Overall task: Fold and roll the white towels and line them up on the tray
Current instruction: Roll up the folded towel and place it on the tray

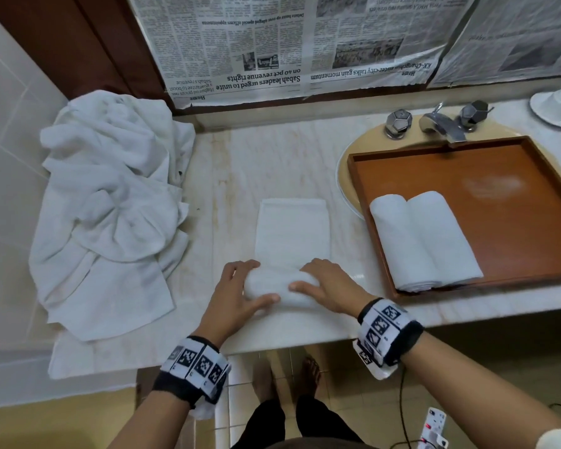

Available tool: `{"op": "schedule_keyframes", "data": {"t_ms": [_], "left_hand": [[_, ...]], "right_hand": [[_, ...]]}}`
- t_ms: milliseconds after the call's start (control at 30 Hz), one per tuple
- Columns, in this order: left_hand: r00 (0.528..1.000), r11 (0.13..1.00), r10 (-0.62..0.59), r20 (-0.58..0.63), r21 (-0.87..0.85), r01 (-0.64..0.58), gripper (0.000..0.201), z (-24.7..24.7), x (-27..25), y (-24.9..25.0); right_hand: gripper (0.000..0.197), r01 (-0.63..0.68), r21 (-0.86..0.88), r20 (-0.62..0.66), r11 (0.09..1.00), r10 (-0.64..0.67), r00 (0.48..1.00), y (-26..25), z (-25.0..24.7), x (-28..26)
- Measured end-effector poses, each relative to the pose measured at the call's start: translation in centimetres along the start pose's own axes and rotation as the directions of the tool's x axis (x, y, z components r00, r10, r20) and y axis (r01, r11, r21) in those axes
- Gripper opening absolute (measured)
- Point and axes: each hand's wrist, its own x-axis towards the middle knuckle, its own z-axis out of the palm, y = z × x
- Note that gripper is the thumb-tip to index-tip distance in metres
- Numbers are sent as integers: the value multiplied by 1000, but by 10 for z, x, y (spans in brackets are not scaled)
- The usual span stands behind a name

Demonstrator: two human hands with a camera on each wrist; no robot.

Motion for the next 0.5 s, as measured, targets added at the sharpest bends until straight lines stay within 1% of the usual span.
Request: {"op": "schedule_keyframes", "data": {"t_ms": [67,100,133,167,200,233,267,300,333,367,400,467,500], "left_hand": [[998,997,40,44,71,-43,78,1,-2,-2],[998,995,41,45,90,-45,78,1,0,-4],[998,994,35,47,98,-40,77,-1,3,-4],[998,994,22,60,102,-28,74,-4,7,-4],[996,995,7,84,103,-15,70,-8,12,-2],[993,995,-10,115,99,-1,64,-11,16,-1],[989,996,-25,146,86,13,58,-14,19,1],[985,997,-42,169,65,31,52,-17,21,3],[981,998,-65,183,38,59,47,-19,23,6],[976,995,-95,195,13,94,44,-21,24,7],[970,992,-126,208,0,129,42,-22,25,9],[960,985,-172,221,17,173,45,-21,25,12],[960,982,-186,209,30,184,48,-20,24,12]], "right_hand": [[46,-44,73,40,996,42,998,2,-9,5],[46,-51,90,55,995,46,997,2,-10,8],[45,-46,89,55,995,41,998,3,-9,10],[44,-26,70,24,997,25,999,4,-7,10],[39,3,31,-38,1000,-2,999,4,-2,10],[34,34,-44,-137,998,-40,990,5,4,6],[32,37,-163,-246,986,-77,966,5,9,2],[34,9,-285,-331,958,-107,937,3,13,-5],[38,-31,-369,-384,929,-122,915,0,17,-12],[44,-58,-403,-397,913,-117,910,-4,20,-18],[54,-62,-402,-369,913,-100,924,-7,23,-23],[76,-32,-389,-252,921,-73,965,-1,28,-27],[81,-12,-367,-201,930,-66,977,3,28,-26]]}}
